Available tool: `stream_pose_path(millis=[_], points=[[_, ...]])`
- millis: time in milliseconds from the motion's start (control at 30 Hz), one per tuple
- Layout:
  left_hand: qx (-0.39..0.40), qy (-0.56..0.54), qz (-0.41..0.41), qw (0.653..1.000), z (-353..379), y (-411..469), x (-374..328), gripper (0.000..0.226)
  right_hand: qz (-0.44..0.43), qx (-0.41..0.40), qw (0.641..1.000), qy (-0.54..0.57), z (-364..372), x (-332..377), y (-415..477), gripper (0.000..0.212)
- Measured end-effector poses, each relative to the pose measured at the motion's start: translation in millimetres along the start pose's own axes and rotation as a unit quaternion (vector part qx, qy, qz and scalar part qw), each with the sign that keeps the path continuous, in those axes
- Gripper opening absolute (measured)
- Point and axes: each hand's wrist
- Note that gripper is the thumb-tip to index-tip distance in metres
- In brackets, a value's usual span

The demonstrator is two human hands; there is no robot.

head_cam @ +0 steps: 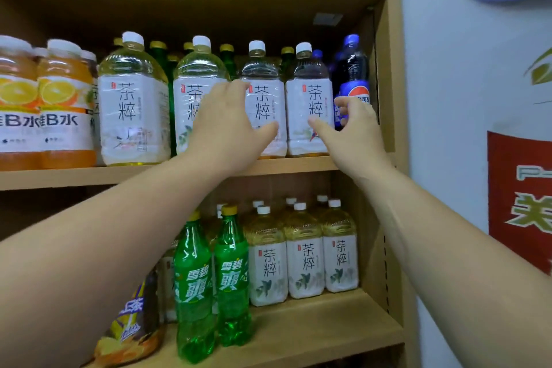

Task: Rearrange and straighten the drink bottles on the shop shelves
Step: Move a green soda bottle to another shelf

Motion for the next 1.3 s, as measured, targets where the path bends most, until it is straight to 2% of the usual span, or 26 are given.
stream_pose_path(millis=[133, 333, 500, 633, 767, 867, 1100, 1233, 1300], points=[[0.01, 0.013, -0.065, 0.998, 18.3, 16.1, -5.6, 0.081, 0.057, 0.055, 0.996, 0.035, 6.1, 2.7, 24.2, 0.075], [-0.02, -0.006, -0.131, 0.991, 41.2, 25.2, -17.5, 0.092, 0.093, 0.132, 0.979, 0.128, 26.5, -5.9, 33.2, 0.052], [-0.035, -0.056, -0.175, 0.982, 54.7, 24.0, -23.6, 0.095, 0.107, 0.12, 0.98, 0.114, 32.6, -8.2, 33.0, 0.065], [-0.102, -0.093, -0.171, 0.976, 60.2, 23.0, -18.5, 0.078, 0.113, 0.107, 0.983, 0.097, 25.0, -15.7, 31.4, 0.062], [-0.132, -0.097, -0.154, 0.974, 63.0, 19.8, -11.4, 0.066, 0.086, 0.135, 0.981, 0.11, 20.1, -19.7, 31.8, 0.04], [-0.147, -0.092, -0.152, 0.973, 61.3, 18.8, -6.6, 0.066, 0.093, 0.131, 0.982, 0.103, 24.6, -19.1, 32.5, 0.049], [-0.135, -0.043, -0.167, 0.976, 61.1, 21.6, -5.1, 0.08, 0.095, 0.117, 0.983, 0.104, 24.2, -21.0, 29.7, 0.057], [-0.135, -0.045, -0.158, 0.977, 66.7, 21.4, -4.6, 0.071, 0.075, 0.081, 0.985, 0.135, 18.6, -16.6, 20.9, 0.062], [-0.135, -0.051, -0.148, 0.978, 68.2, 20.6, -3.2, 0.068, 0.057, 0.074, 0.986, 0.139, 12.4, -14.6, 16.9, 0.058]])
Point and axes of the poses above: each hand's wrist, its own y-axis towards the middle knuckle, its own z-axis out of the palm, x = y × z, and after that the axes turned 15 degrees about -y, right-handed
